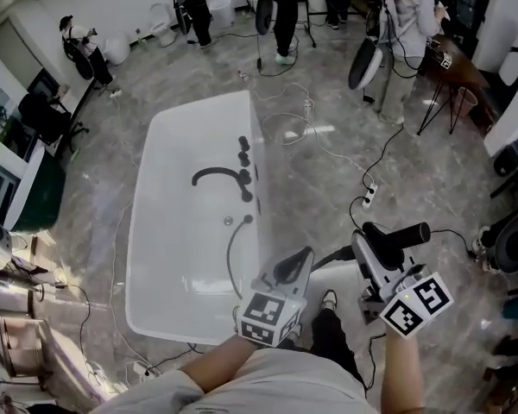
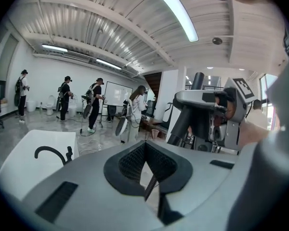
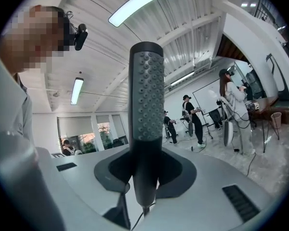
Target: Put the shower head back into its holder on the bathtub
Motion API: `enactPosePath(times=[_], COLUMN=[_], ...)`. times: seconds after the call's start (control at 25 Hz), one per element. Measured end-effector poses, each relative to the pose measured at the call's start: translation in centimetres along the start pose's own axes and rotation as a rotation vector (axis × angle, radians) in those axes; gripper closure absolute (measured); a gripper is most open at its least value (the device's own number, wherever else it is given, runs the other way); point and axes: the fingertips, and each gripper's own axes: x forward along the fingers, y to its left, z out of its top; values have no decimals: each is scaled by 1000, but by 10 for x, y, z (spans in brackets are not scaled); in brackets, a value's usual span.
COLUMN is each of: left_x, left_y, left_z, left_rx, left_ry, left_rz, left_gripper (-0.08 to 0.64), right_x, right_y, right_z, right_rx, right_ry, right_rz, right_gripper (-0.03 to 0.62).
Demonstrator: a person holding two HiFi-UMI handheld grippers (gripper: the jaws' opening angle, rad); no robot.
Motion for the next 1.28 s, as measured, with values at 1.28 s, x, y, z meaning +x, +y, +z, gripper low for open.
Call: enactPosePath(times=[1.28], left_x=[80], left_y=[107], left_z=[-36], left_rx=[-79], left_ry=[38], left_rz=[384], left_gripper=[554], right_x=[168], right_y=[-69], right_z=[35], right_rx=[138], right_ry=[153], right_rz=[357], right_gripper=[483])
